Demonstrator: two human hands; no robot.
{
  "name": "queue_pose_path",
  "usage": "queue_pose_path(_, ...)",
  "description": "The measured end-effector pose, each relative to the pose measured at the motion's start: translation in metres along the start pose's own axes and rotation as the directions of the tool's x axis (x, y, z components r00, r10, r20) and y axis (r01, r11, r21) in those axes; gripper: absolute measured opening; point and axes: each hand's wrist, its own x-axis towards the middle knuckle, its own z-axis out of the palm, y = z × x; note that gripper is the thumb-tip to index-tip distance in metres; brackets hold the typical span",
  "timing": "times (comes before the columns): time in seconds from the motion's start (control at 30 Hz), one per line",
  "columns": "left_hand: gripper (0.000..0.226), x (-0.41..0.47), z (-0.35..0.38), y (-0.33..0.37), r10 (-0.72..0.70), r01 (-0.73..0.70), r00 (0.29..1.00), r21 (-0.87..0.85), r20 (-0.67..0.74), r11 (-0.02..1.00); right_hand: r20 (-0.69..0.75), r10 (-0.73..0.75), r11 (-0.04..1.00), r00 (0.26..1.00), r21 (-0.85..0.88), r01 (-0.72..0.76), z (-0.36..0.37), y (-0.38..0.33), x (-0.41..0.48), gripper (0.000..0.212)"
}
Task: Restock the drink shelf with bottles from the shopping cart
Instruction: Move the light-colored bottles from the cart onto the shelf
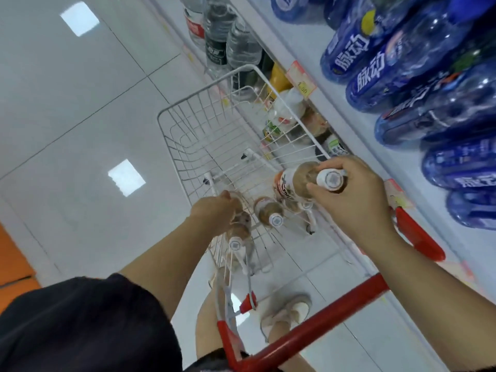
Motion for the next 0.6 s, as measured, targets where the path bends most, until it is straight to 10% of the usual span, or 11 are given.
queue_pose_path(0.6, 0.036, -0.154, -0.136, 0.059, 0.150, -0.374, 0.837, -0.352, -0.526, 0.858, -0.190, -0.054, 0.998, 0.980, 0.022, 0.060, -0.154, -0.077, -0.075, 0.027)
